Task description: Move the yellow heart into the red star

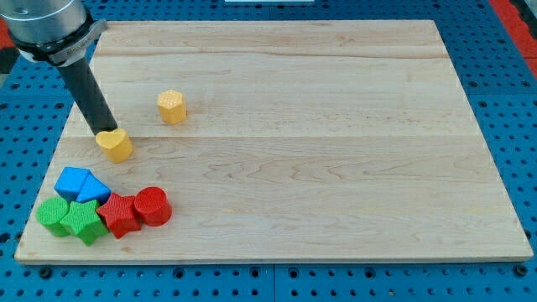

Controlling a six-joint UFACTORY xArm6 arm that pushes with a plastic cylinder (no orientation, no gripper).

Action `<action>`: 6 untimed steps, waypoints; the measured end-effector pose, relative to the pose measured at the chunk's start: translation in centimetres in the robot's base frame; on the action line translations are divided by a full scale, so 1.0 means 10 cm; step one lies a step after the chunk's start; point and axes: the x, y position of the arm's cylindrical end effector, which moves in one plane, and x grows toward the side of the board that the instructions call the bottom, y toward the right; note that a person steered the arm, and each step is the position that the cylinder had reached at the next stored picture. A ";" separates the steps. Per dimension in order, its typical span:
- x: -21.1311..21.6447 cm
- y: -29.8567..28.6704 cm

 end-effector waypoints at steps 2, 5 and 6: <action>0.28 0.17; 0.83 0.38; 0.81 0.25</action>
